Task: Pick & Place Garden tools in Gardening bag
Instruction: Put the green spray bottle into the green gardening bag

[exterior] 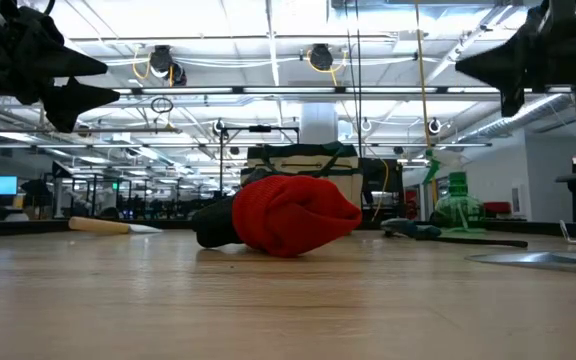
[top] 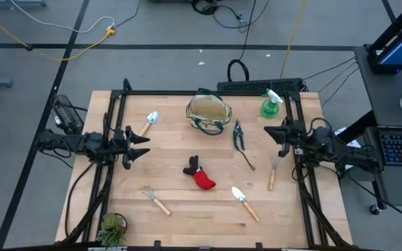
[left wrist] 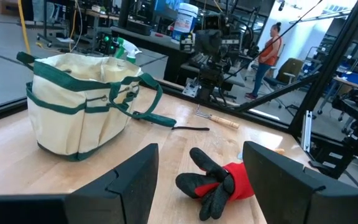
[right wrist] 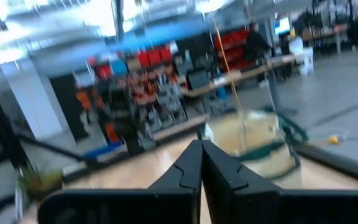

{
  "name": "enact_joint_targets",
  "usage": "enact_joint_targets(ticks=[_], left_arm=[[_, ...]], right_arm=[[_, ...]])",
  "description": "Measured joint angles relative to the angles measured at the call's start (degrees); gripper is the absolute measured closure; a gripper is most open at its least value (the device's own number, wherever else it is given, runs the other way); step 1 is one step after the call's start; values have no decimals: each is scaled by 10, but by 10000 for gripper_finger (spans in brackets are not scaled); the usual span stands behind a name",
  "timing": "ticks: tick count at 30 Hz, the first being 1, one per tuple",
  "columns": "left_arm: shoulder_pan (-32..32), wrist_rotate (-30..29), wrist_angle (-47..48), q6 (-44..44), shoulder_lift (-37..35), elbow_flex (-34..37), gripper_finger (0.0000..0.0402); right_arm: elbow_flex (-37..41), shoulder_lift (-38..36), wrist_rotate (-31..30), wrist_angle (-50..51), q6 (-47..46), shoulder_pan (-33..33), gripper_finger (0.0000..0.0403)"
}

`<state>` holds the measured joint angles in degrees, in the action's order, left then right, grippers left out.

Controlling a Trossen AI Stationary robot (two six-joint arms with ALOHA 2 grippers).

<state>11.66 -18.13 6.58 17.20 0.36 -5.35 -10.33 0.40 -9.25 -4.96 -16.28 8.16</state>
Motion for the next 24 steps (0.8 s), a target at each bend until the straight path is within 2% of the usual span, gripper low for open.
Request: enact_joint_targets(ticks=[3,7,13,20,24], left_arm=[[0,0,-3,5,0,0,160],[0,0,-3,10,0,0,160],[0,0,-3,10,0,0,160],[0,0,-3,11,0,0,160],[0,0,-4,13,0,0,160]], right_arm=[[0,0,-3,-37,9,0,403],[0,0,-46,-75,2,0,403],[0,2,-41,-132,9,0,403],[0,23,-26,-146,94,0,403],[0,62,-27,-220,150,0,403]])
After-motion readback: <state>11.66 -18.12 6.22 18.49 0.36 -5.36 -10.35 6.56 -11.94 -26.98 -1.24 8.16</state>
